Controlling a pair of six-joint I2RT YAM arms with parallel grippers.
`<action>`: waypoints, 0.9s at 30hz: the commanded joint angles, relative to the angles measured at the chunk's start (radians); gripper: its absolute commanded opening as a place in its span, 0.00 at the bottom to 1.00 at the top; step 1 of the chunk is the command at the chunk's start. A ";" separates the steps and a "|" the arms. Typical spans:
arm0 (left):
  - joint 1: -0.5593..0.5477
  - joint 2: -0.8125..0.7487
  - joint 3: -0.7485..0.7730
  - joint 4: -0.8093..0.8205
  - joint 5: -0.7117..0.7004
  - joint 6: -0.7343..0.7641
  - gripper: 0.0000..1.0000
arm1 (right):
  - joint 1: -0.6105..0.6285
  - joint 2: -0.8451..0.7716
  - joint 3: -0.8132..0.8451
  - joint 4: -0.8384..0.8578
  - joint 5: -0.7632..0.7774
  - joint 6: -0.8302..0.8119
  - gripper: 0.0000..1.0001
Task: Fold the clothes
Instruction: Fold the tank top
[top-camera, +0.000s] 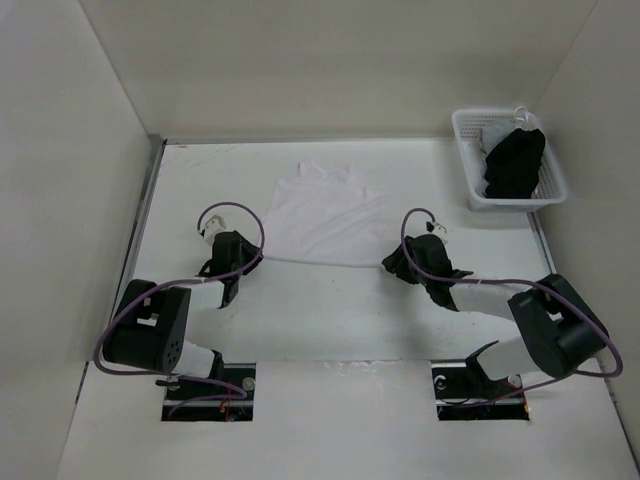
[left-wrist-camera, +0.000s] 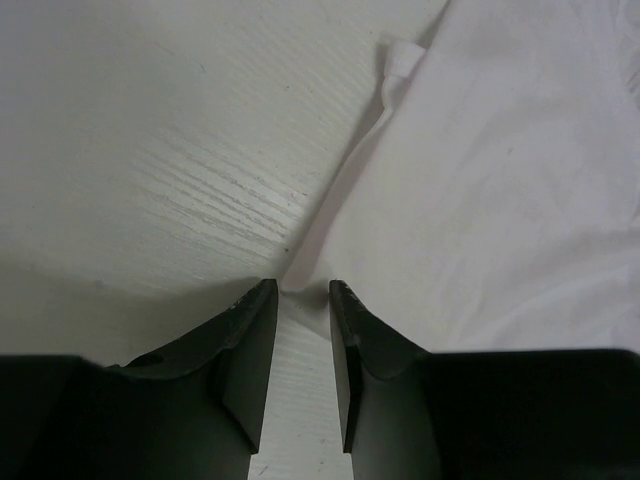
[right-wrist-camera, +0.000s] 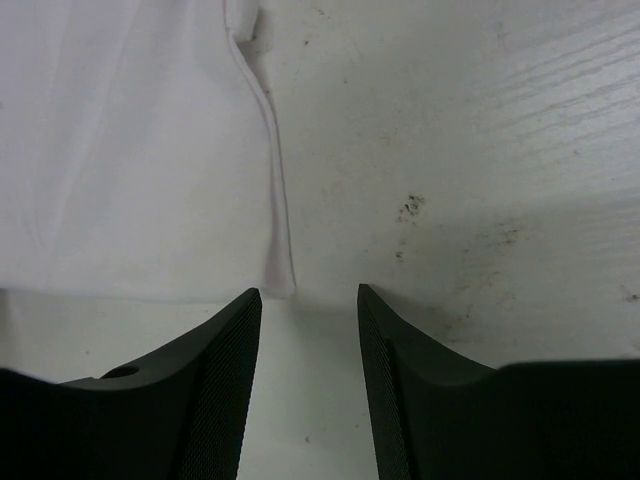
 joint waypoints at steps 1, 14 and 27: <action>0.005 0.035 0.012 0.021 0.030 -0.005 0.24 | 0.015 0.038 0.016 0.080 -0.061 0.038 0.48; 0.010 0.014 0.003 0.030 0.031 -0.016 0.09 | 0.017 0.151 0.030 0.163 -0.104 0.092 0.25; -0.027 -0.567 0.031 -0.341 0.041 -0.010 0.02 | 0.141 -0.320 -0.004 -0.158 0.032 0.008 0.05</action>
